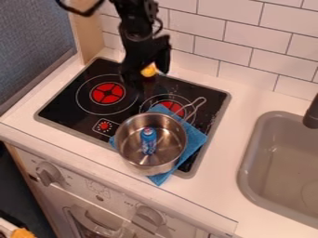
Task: Moved the knife in the top left corner of the stove
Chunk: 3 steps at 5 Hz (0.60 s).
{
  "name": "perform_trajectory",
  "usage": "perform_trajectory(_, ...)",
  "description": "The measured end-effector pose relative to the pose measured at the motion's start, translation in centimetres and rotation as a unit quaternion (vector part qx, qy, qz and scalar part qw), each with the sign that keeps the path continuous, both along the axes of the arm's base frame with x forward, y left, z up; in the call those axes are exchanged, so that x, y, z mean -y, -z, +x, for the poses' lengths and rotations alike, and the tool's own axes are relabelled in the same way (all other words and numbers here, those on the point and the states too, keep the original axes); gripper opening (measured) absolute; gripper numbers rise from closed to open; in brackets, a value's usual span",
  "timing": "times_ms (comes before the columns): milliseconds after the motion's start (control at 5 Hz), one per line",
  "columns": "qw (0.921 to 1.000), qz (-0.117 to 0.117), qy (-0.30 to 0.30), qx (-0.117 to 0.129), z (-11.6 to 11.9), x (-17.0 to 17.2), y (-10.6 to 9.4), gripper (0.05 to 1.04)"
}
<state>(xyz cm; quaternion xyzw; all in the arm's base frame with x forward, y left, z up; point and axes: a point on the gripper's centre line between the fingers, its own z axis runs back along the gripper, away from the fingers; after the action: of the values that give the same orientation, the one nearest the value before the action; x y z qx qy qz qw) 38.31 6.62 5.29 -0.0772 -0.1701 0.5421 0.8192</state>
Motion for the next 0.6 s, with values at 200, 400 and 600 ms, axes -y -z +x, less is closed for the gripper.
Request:
perform_trajectory(200,0.9997,-0.006,0.006,0.024,-1.9,0.8,-2.5,1.000)
perform_trajectory(400,0.9987,-0.006,0.017,0.048,-3.3,1.6,-4.9,1.000)
perform_trajectory(600,0.9980,-0.003,0.024,0.058,-4.9,2.0,-6.8,1.000)
